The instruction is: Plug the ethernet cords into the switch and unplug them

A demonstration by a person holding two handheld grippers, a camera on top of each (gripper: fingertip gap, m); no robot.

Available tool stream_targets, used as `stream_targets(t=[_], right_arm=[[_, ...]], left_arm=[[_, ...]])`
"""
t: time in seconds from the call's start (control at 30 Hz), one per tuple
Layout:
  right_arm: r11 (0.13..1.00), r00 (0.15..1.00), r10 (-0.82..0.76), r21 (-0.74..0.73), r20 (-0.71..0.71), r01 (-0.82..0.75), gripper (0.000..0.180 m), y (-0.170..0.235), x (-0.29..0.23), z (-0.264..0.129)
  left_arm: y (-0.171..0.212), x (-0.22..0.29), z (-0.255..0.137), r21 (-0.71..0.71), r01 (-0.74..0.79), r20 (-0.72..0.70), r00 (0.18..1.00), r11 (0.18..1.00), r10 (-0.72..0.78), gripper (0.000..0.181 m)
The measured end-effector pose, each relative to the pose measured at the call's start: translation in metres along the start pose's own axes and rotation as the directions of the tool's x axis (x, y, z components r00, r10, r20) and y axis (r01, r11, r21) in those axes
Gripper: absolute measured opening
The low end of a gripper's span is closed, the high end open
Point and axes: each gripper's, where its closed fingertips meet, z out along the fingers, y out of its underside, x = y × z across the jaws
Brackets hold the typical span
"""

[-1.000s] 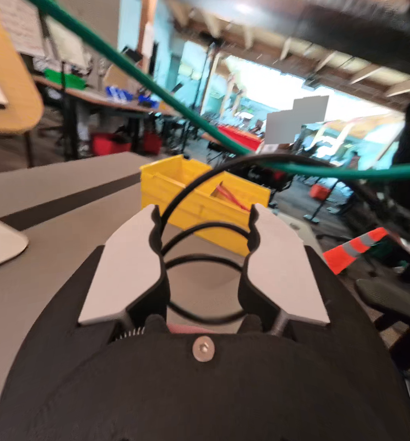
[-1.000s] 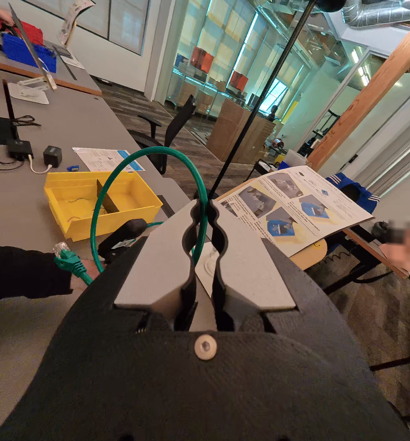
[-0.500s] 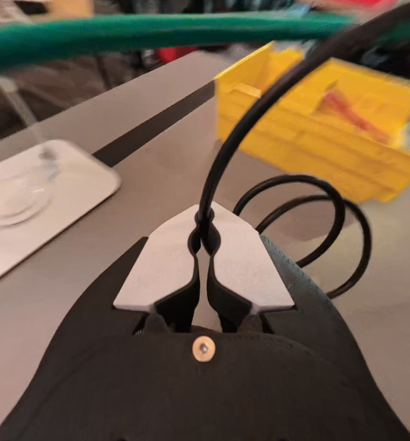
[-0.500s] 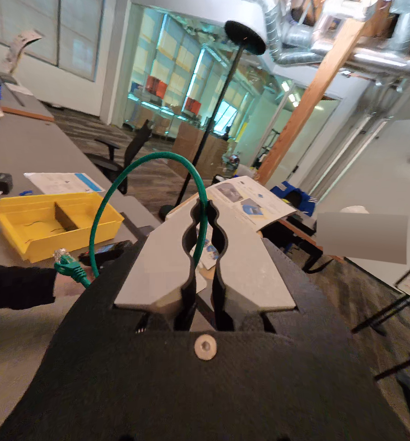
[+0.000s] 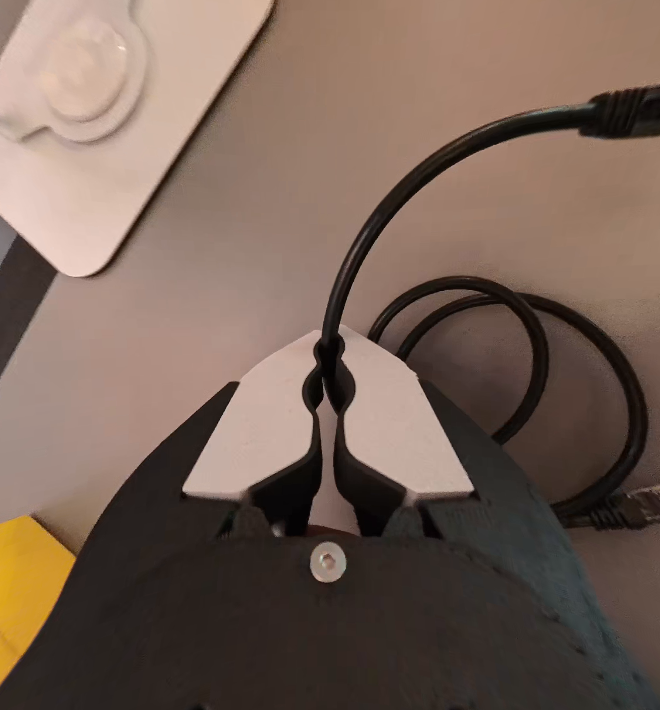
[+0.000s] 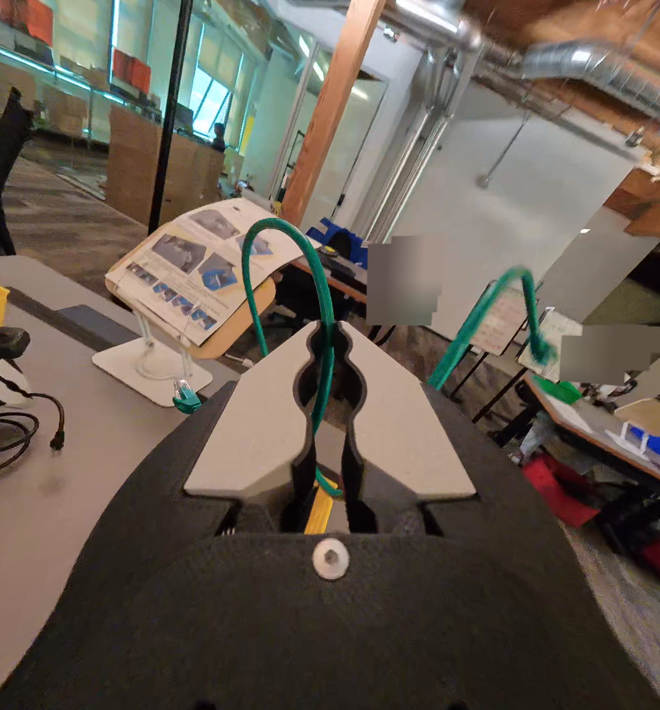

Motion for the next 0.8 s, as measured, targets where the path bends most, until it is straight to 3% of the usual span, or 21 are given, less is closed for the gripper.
stream_targets(t=[0.3, 0.4, 0.47, 0.6, 0.8], right_arm=[[0.942, 0.979, 0.186, -0.299, 0.087, -0.152, 0.003, 0.174, -0.023, 0.021], [0.923, 0.967, 0.228, -0.342, 0.109, -0.179, 0.003, 0.209, -0.039, 0.024], [0.936, 0.968, 0.23, -0.294, 0.101, -0.192, 0.003, 0.198, -0.037, 0.021], [0.974, 0.978, 0.201, -0.124, 0.061, -0.192, 0.003, 0.13, -0.012, 0.01], [0.99, 0.992, 0.125, -0.063, 0.036, -0.123, 0.003, 0.072, 0.003, -0.008]], left_arm=[[0.01, 0.031, -0.006, -0.001, -0.047, -0.018, 0.999, 0.999, 0.047, 0.0], [0.011, 0.032, -0.006, 0.009, -0.04, 0.002, 0.999, 0.999, 0.04, 0.0], [0.012, 0.031, -0.006, 0.013, -0.027, 0.003, 1.0, 1.0, 0.027, 0.0], [0.012, 0.029, -0.004, 0.005, -0.022, 0.006, 1.0, 1.0, 0.022, 0.0], [0.013, 0.028, -0.001, -0.007, -0.028, 0.023, 0.999, 1.0, 0.028, 0.0]])
